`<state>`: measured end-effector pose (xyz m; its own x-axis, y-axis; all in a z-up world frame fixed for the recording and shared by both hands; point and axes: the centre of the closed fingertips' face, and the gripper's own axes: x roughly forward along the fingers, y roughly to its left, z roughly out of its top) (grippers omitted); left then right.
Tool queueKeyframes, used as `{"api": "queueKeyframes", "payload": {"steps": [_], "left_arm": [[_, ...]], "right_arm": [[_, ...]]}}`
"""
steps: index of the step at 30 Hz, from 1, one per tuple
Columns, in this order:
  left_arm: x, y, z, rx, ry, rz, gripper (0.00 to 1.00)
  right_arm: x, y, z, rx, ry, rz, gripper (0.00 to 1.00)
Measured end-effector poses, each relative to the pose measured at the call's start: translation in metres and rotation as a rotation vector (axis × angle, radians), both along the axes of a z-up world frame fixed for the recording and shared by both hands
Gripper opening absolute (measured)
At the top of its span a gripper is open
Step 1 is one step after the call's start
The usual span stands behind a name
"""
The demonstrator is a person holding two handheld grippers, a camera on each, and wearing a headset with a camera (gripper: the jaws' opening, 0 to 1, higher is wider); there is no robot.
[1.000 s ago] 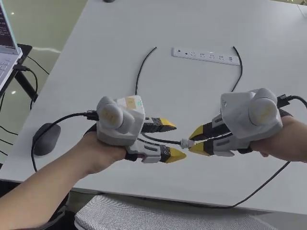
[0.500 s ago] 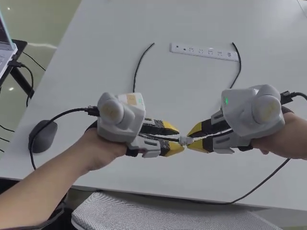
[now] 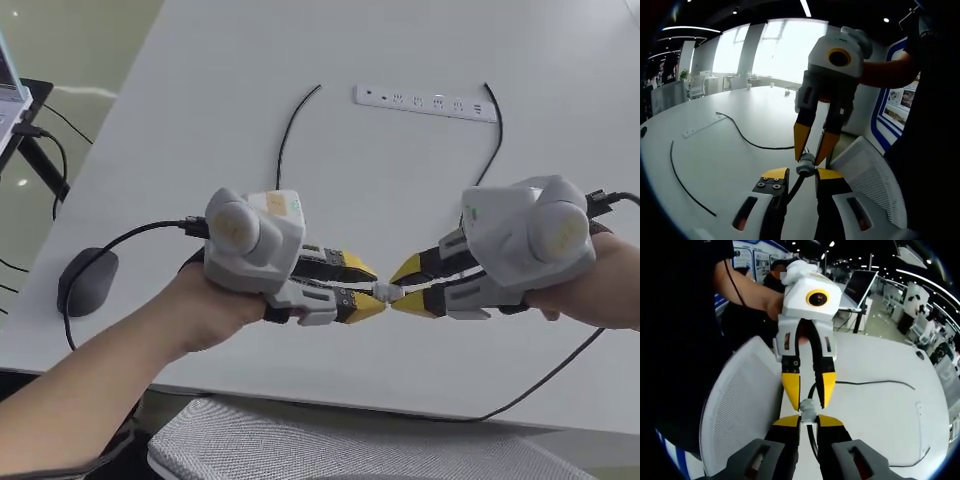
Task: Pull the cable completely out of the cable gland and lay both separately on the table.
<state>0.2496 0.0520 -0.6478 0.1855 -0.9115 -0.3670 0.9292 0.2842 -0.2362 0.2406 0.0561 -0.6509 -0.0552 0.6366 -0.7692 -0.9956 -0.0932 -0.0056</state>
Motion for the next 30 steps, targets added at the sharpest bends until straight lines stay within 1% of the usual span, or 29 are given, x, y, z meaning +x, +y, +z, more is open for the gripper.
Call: {"api": "queueKeyframes", "payload": {"steps": [2, 3, 6, 7, 9, 10, 12, 14, 17, 19, 21, 22, 23, 24, 25, 26, 27, 28, 29, 30], "left_arm": [[-0.002, -0.001, -0.001, 0.0, 0.003, -0.008, 0.2], [-0.004, -0.002, 0.0, -0.004, 0.008, -0.018, 0.16], [-0.005, -0.004, 0.0, -0.004, -0.014, -0.024, 0.16], [-0.005, -0.004, 0.0, -0.003, -0.014, -0.024, 0.16], [-0.006, -0.006, 0.0, 0.005, -0.05, -0.031, 0.16], [-0.006, -0.006, 0.0, 0.01, -0.081, -0.039, 0.16], [-0.007, -0.006, 0.0, 0.018, -0.092, -0.041, 0.15], [-0.008, -0.007, 0.0, 0.022, -0.116, -0.05, 0.15], [-0.008, -0.007, -0.002, 0.019, -0.09, -0.045, 0.15], [-0.009, -0.008, -0.002, 0.02, -0.089, -0.046, 0.15], [-0.01, -0.008, -0.002, 0.024, -0.101, -0.055, 0.15], [-0.01, -0.008, -0.002, 0.022, -0.081, -0.049, 0.15], [-0.011, -0.008, -0.002, 0.022, -0.053, -0.042, 0.15], [-0.011, -0.009, -0.002, 0.024, -0.08, -0.05, 0.15], [-0.011, -0.009, -0.002, 0.028, -0.096, -0.054, 0.15], [-0.011, -0.009, -0.002, 0.028, -0.058, -0.044, 0.15], [-0.01, -0.01, -0.003, 0.029, -0.055, -0.043, 0.15], [-0.01, -0.01, -0.003, 0.033, -0.069, -0.046, 0.15], [-0.01, -0.01, -0.003, 0.035, -0.066, -0.044, 0.15], [-0.009, -0.01, -0.003, 0.038, -0.053, -0.036, 0.15]], "right_arm": [[-0.001, 0.0, 0.0, -0.001, -0.001, 0.003, 0.07], [-0.001, 0.0, 0.0, 0.0, -0.003, 0.004, 0.07], [-0.002, -0.001, 0.0, -0.001, -0.003, 0.007, 0.07], [-0.003, -0.002, 0.0, -0.002, -0.003, 0.008, 0.07], [-0.003, -0.002, -0.001, -0.003, -0.006, 0.009, 0.07], [-0.004, -0.002, -0.001, -0.004, -0.006, 0.009, 0.07], [-0.004, -0.003, -0.001, -0.003, -0.009, 0.01, 0.07], [-0.005, -0.003, -0.002, -0.001, -0.009, 0.01, 0.07], [-0.007, -0.004, -0.002, 0.0, -0.004, 0.01, 0.07], [-0.008, -0.004, -0.002, 0.001, -0.005, 0.01, 0.07], [-0.009, -0.004, -0.002, 0.002, -0.006, 0.011, 0.07], [-0.009, -0.005, -0.002, 0.004, -0.008, 0.012, 0.07], [-0.009, -0.005, -0.002, 0.004, -0.011, 0.014, 0.07], [-0.008, -0.006, -0.002, 0.004, -0.013, 0.014, 0.07], [-0.007, -0.006, -0.002, 0.005, -0.015, 0.015, 0.07], [-0.008, -0.006, -0.002, 0.004, -0.013, 0.016, 0.07], [-0.008, -0.007, -0.002, 0.003, -0.012, 0.016, 0.07], [-0.008, -0.007, -0.003, 0.004, -0.013, 0.016, 0.07], [-0.008, -0.007, -0.003, 0.005, -0.015, 0.019, 0.07], [-0.007, -0.007, -0.003, 0.008, -0.013, 0.021, 0.07]]}}
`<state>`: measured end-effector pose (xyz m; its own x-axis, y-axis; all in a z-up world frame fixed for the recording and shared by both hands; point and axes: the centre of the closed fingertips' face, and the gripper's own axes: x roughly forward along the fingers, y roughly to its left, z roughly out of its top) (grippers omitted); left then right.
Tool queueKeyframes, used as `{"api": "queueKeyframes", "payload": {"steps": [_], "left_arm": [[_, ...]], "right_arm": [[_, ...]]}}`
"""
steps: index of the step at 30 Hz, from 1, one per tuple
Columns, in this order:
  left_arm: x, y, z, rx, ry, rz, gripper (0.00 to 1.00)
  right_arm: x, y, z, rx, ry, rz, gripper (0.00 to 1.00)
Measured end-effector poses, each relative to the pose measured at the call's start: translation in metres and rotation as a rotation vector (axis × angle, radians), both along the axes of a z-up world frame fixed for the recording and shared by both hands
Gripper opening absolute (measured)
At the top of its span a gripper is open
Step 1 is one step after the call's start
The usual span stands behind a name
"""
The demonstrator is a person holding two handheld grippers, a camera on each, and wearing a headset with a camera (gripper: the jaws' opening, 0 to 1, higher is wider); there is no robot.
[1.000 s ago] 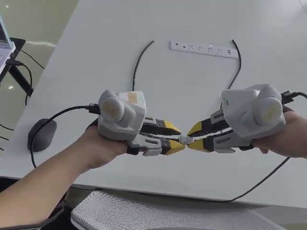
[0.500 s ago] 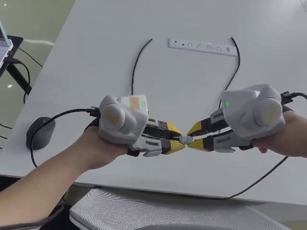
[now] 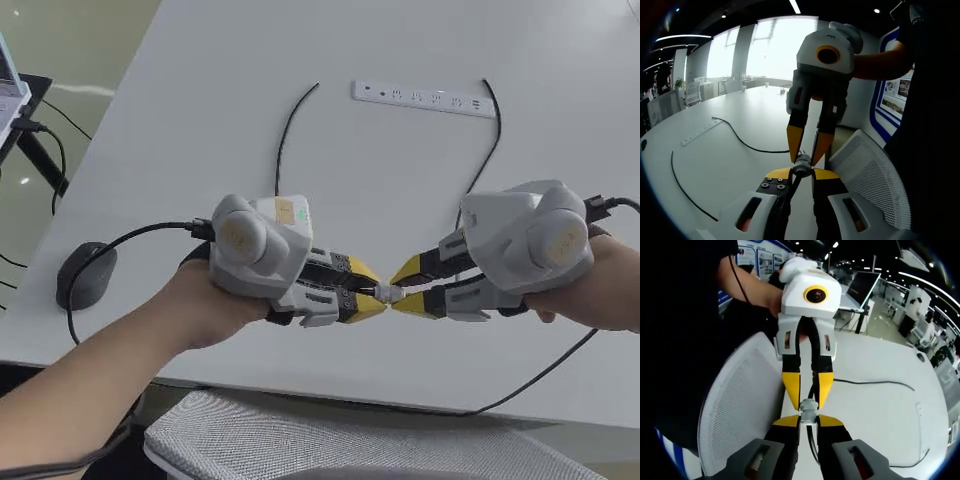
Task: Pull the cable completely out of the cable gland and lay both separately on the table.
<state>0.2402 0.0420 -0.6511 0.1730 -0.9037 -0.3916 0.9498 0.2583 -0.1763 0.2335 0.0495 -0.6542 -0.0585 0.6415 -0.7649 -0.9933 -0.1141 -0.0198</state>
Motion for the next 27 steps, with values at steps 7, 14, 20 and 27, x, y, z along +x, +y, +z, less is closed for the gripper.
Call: {"api": "queueKeyframes", "payload": {"steps": [7, 14, 20, 27], "left_arm": [[0.007, 0.0, 0.005, -0.013, 0.002, 0.049, 0.15], [0.012, -0.004, 0.007, 0.008, -0.021, 0.063, 0.15], [0.012, -0.008, 0.01, 0.009, -0.038, 0.06, 0.15], [0.012, -0.015, 0.019, -0.001, -0.047, 0.064, 0.15]], "right_arm": [[0.01, -0.002, 0.006, 0.064, 0.01, 0.0, 0.08], [0.013, -0.005, 0.014, 0.147, 0.117, -0.074, 0.09], [0.022, -0.015, 0.022, 0.224, 0.305, -0.184, 0.13], [0.02, -0.019, 0.029, 0.319, 0.525, -0.206, 0.11]]}}
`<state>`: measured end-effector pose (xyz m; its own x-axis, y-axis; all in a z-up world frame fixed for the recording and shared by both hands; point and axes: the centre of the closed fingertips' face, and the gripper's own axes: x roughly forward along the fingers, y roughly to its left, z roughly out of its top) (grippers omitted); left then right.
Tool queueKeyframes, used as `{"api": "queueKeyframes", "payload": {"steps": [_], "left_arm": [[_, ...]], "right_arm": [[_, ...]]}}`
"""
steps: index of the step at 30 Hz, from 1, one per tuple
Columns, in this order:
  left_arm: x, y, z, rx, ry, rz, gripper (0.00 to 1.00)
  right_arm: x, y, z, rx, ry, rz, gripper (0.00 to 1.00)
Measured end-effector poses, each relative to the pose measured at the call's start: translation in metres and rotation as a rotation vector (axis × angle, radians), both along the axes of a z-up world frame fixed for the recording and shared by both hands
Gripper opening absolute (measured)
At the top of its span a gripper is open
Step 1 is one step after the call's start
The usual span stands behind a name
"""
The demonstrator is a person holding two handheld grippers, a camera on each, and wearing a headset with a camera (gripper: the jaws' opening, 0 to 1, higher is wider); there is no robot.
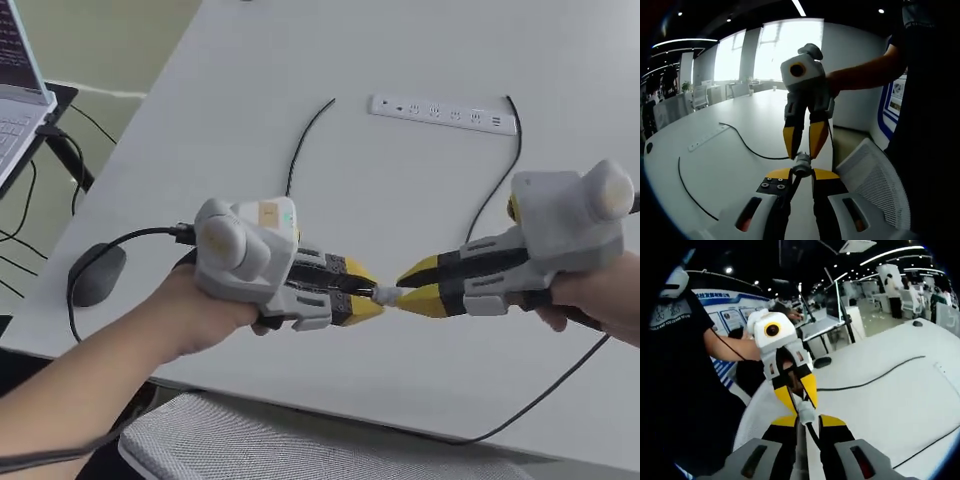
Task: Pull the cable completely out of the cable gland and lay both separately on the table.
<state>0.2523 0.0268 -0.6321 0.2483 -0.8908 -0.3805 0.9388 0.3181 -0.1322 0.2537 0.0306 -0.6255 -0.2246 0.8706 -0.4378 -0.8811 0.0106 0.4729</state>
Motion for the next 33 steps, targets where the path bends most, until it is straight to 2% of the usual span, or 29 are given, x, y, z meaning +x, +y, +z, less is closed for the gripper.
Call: {"api": "queueKeyframes", "payload": {"steps": [3, 5, 9, 14, 16, 17, 18, 20, 21, 23, 24, 25, 27, 28, 30, 33], "left_arm": [[-0.001, -0.003, 0.001, 0.002, -0.006, -0.004, 0.15], [-0.001, -0.005, 0.001, 0.003, -0.012, -0.006, 0.15], [-0.002, -0.009, 0.001, 0.008, -0.019, -0.008, 0.15], [-0.002, -0.011, 0.0, 0.011, -0.03, -0.005, 0.15], [-0.002, -0.013, 0.001, 0.007, -0.026, -0.004, 0.15], [-0.002, -0.013, 0.0, 0.01, -0.023, -0.001, 0.15], [-0.001, -0.012, -0.001, 0.014, -0.016, 0.007, 0.15], [0.001, -0.012, -0.001, 0.001, 0.007, 0.018, 0.15], [0.002, -0.011, -0.001, 0.001, 0.005, 0.022, 0.15], [0.003, -0.011, -0.004, -0.001, 0.026, 0.03, 0.15], [0.002, -0.011, -0.006, 0.001, 0.047, 0.033, 0.15], [0.003, -0.012, -0.007, 0.005, 0.051, 0.033, 0.15], [0.0, -0.013, -0.008, 0.009, 0.076, 0.037, 0.15], [-0.001, -0.013, -0.009, 0.004, 0.113, 0.048, 0.15], [0.0, -0.013, -0.009, 0.001, 0.103, 0.046, 0.15], [0.0, -0.013, -0.008, -0.004, 0.106, 0.052, 0.15]], "right_arm": [[-0.002, 0.0, 0.001, 0.038, 0.064, 0.005, 0.1], [-0.004, -0.002, 0.0, 0.045, 0.115, 0.009, 0.1], [-0.006, -0.006, -0.001, 0.057, 0.17, 0.021, 0.1], [-0.009, -0.008, -0.002, 0.053, 0.214, 0.03, 0.09], [-0.012, -0.008, -0.002, 0.047, 0.216, 0.046, 0.09], [-0.012, -0.008, -0.003, 0.045, 0.202, 0.053, 0.09], [-0.01, -0.007, -0.004, 0.046, 0.143, 0.066, 0.08], [-0.011, -0.007, -0.004, 0.043, 0.109, 0.084, 0.08], [-0.01, -0.007, -0.004, 0.037, 0.095, 0.081, 0.08], [-0.009, -0.007, -0.007, 0.029, 0.017, 0.104, 0.07], [-0.01, -0.007, -0.009, 0.008, -0.023, 0.118, 0.07], [-0.01, -0.007, -0.011, -0.005, -0.05, 0.126, 0.07], [-0.01, -0.007, -0.014, -0.027, -0.135, 0.142, 0.07], [-0.01, -0.006, -0.015, -0.04, -0.169, 0.146, 0.07], [-0.009, -0.006, -0.016, -0.057, -0.243, 0.144, 0.07], [-0.007, -0.006, -0.017, -0.088, -0.376, 0.14, 0.07]]}}
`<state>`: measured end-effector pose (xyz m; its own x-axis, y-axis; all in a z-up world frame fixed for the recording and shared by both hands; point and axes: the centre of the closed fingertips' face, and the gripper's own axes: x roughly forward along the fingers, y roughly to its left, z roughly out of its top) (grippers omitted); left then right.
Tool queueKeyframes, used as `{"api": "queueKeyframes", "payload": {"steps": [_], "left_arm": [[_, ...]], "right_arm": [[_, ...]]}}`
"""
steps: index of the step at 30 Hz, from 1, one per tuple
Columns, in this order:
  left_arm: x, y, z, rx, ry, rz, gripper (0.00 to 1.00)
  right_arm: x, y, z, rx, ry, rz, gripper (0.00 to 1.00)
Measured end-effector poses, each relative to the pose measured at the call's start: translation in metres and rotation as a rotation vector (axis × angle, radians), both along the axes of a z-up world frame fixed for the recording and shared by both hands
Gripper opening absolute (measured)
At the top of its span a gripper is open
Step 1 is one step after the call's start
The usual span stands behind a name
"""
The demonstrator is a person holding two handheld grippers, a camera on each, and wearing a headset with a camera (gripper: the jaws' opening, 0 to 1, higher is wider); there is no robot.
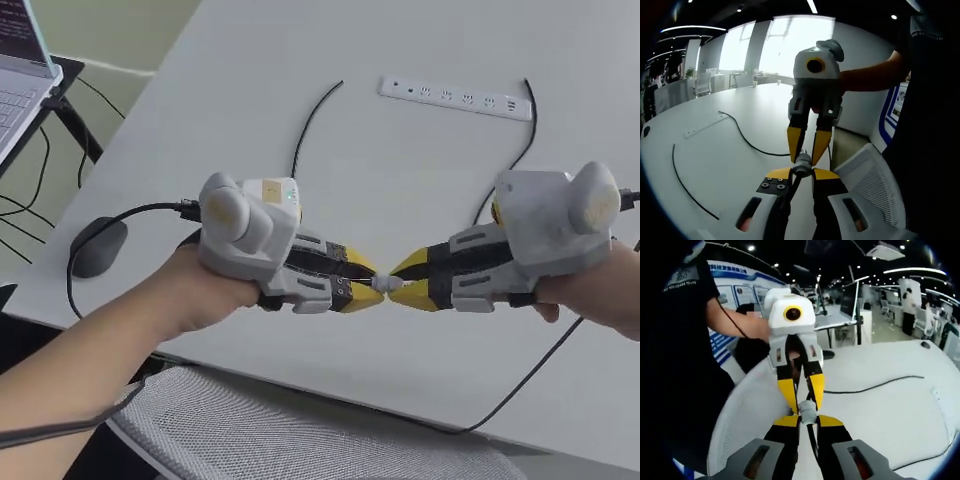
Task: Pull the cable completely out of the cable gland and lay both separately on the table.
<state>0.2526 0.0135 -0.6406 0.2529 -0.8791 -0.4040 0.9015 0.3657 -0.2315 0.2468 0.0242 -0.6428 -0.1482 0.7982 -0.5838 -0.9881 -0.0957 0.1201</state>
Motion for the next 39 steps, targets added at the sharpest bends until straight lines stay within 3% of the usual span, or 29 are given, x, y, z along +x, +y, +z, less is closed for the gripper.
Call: {"api": "queueKeyframes", "payload": {"steps": [1, 2, 6, 9, 14, 20, 27, 29, 31, 34, 36, 37, 39], "left_arm": [[-0.001, 0.0, 0.001, -0.008, 0.012, -0.001, 0.15], [-0.001, -0.001, 0.001, -0.009, 0.015, 0.0, 0.15], [-0.001, -0.001, 0.001, -0.013, 0.026, 0.011, 0.15], [-0.002, 0.0, 0.0, -0.031, 0.042, 0.01, 0.15], [-0.006, 0.003, 0.001, -0.038, 0.059, -0.011, 0.15], [-0.003, 0.011, 0.0, -0.04, 0.049, -0.037, 0.15], [-0.001, 0.019, 0.003, -0.041, 0.024, -0.088, 0.15], [-0.001, 0.021, 0.003, -0.038, 0.021, -0.1, 0.15], [-0.002, 0.023, 0.003, -0.036, 0.009, -0.114, 0.15], [-0.002, 0.027, 0.003, -0.038, -0.005, -0.129, 0.15], [-0.002, 0.03, 0.002, -0.034, -0.018, -0.142, 0.15], [-0.002, 0.031, 0.001, -0.034, -0.033, -0.152, 0.15], [-0.002, 0.033, 0.001, -0.034, -0.039, -0.154, 0.15]], "right_arm": [[-0.001, 0.0, 0.0, -0.004, -0.03, 0.009, 0.07], [0.001, -0.001, -0.002, -0.013, -0.102, 0.021, 0.07], [0.001, -0.001, -0.004, -0.043, -0.275, 0.048, 0.07], [0.002, -0.002, -0.007, -0.049, -0.355, 0.061, 0.07], [-0.002, 0.002, -0.007, -0.061, -0.369, 0.034, 0.08], [0.0, 0.006, -0.006, -0.064, -0.366, -0.023, 0.08], [0.004, 0.012, -0.001, -0.039, -0.288, -0.134, 0.11], [0.002, 0.011, -0.004, -0.055, -0.22, -0.175, 0.16], [0.001, 0.012, -0.001, -0.025, -0.179, -0.191, 0.16], [0.003, 0.012, 0.006, 0.019, -0.041, -0.283, 0.17], [0.008, 0.014, 0.017, 0.096, 0.062, -0.337, 0.16], [0.008, 0.015, 0.02, 0.127, 0.166, -0.362, 0.16], [0.013, 0.014, 0.022, 0.144, 0.282, -0.404, 0.18]]}}
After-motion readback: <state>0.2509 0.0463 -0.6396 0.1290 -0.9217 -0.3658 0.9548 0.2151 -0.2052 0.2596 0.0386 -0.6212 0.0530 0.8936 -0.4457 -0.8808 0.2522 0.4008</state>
